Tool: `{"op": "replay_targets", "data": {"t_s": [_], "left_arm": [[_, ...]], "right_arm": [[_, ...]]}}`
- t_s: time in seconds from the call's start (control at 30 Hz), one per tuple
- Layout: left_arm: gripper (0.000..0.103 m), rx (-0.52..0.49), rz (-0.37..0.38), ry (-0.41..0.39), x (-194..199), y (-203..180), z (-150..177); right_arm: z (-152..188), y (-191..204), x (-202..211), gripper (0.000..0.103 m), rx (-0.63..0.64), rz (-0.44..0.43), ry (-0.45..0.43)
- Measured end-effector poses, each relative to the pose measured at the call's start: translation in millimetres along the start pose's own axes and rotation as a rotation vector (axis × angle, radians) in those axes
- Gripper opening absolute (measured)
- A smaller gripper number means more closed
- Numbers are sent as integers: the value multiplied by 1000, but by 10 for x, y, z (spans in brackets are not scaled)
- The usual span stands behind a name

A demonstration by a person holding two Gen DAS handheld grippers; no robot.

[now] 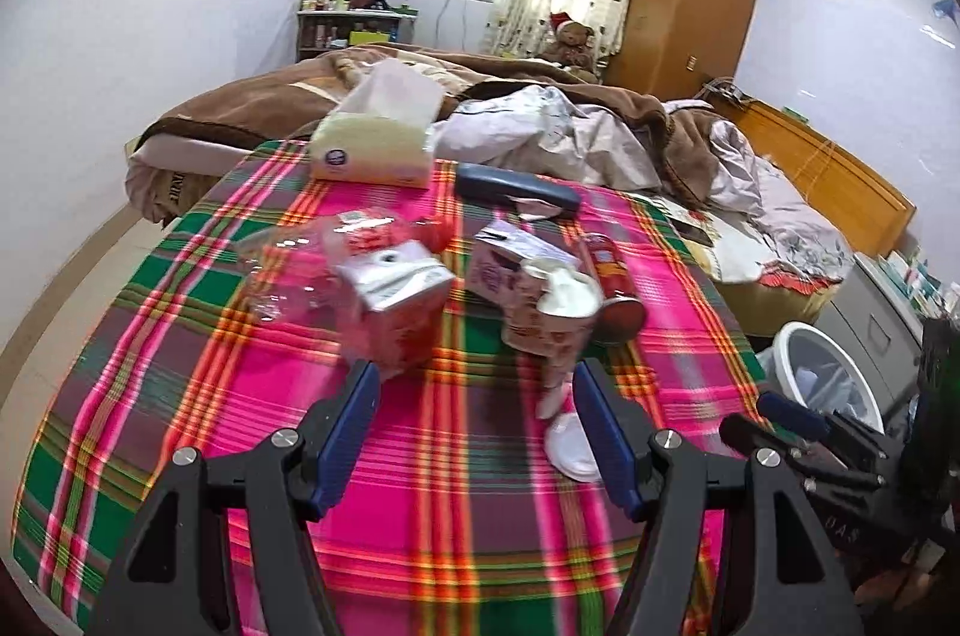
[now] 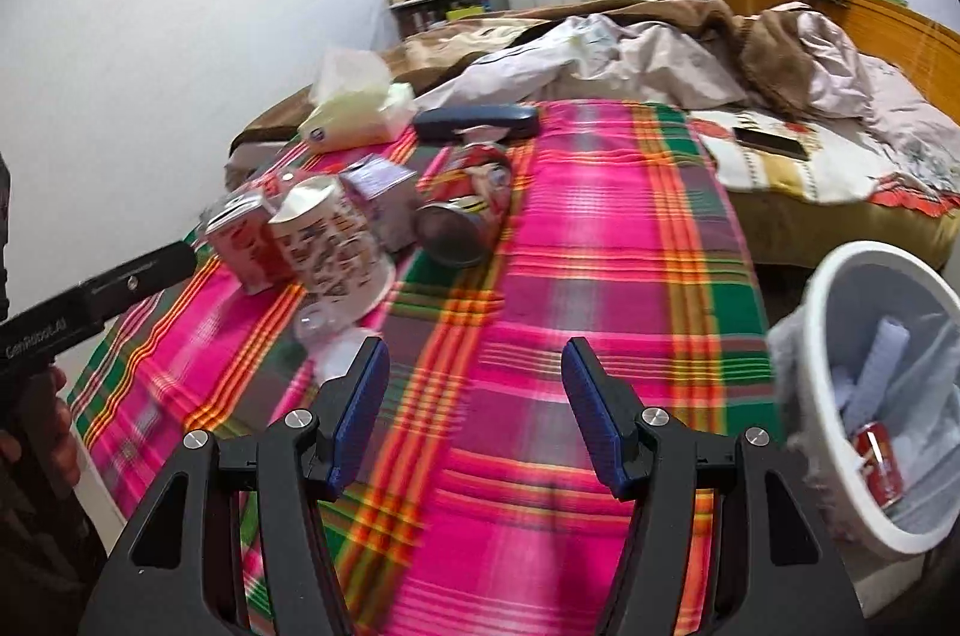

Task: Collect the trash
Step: 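Move both open tools back to the trash on the plaid cloth, then grasp the clear plastic cup with the right tool while the left tool grasps the pink-white milk carton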

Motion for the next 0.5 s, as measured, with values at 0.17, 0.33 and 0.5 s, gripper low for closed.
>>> {"op": "replay_targets", "data": {"t_s": [0.17,0.33,0.5], "left_arm": [[71,5,-17,16,-93,200,3],[72,-9,-19,29,-223,323,-1],[73,-32,-1,47,-382,383,-31]], "right_arm": [[53,278,-95,61,34,-48,21],[107,468,-216,61,64,-67,51],[187,531,-353,61,45,-72,101]]}}
Point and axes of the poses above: each gripper's, at about its wrist camera, not at the fingertips, and x roughly against the way its jaws point, y to its left, z to its underside, the point moved 9 cm from there along -x, roughly the way its jaws point, and after that the axes turned 13 degrees about -y, right-handed, at the moved point
